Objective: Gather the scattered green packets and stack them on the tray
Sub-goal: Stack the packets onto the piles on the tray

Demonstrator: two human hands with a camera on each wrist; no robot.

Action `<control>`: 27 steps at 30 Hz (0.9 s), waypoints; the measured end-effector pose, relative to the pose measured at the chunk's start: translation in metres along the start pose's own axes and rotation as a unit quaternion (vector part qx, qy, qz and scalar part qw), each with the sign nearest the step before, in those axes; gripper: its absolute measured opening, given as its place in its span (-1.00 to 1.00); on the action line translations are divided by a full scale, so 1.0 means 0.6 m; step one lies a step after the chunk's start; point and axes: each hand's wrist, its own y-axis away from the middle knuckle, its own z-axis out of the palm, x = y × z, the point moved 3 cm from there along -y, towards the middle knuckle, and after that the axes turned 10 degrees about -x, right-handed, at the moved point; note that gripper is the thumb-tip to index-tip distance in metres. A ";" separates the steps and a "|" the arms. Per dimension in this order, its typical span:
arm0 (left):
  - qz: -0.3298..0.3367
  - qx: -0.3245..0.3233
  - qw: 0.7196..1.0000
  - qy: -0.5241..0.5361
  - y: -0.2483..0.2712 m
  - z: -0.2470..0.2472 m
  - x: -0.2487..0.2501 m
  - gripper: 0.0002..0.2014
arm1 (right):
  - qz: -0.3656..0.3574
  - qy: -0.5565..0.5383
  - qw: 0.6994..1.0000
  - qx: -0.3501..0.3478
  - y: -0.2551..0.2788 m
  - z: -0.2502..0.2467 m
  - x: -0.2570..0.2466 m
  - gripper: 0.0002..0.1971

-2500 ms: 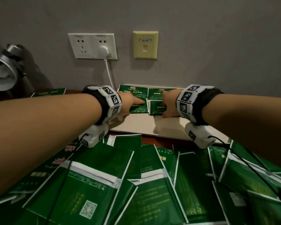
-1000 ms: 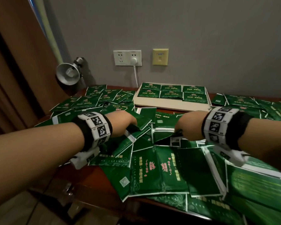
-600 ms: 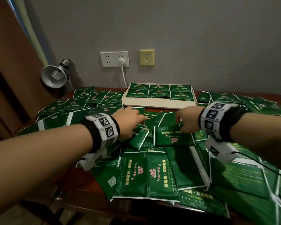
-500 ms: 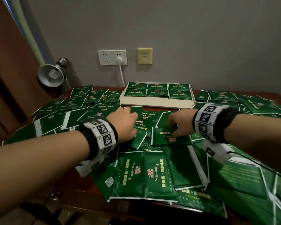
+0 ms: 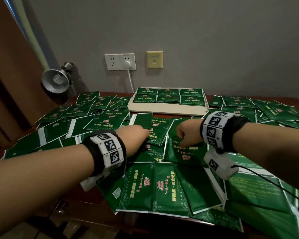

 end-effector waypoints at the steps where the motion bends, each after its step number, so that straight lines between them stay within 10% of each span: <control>1: 0.002 0.030 0.999 0.020 0.005 -0.006 -0.007 -0.79 | 0.004 -0.001 1.000 -0.001 0.003 -0.001 0.001 -0.86; 6: 0.045 0.147 0.975 0.160 0.018 -0.028 -0.043 -0.61 | 0.031 -0.034 0.999 0.025 0.022 -0.021 0.013 -0.67; 10: -0.032 0.100 0.989 0.100 0.003 -0.008 -0.085 -0.56 | 0.089 -0.181 0.975 0.088 0.032 -0.047 0.038 -0.81; 14: -0.088 0.083 0.989 0.084 -0.002 -0.005 -0.098 -0.57 | 0.089 -0.287 0.954 0.003 0.042 -0.025 0.041 -0.72; 17: -0.069 0.039 0.987 0.139 -0.008 -0.004 -0.073 -0.73 | 0.055 -0.105 0.993 0.014 0.030 -0.024 0.033 -0.84; 19: -0.057 -0.024 0.992 0.110 -0.022 0.010 -0.050 -0.50 | 0.012 0.025 0.999 0.036 0.018 -0.031 0.027 -0.76; 22: -0.076 -0.065 0.993 0.060 -0.046 0.023 -0.028 -0.28 | -0.063 0.176 0.981 0.051 0.001 -0.034 0.014 -0.57; 27: -0.095 -0.074 0.987 0.110 -0.069 0.021 -0.040 -0.51 | -0.122 0.291 0.949 0.018 -0.023 -0.033 -0.014 -0.49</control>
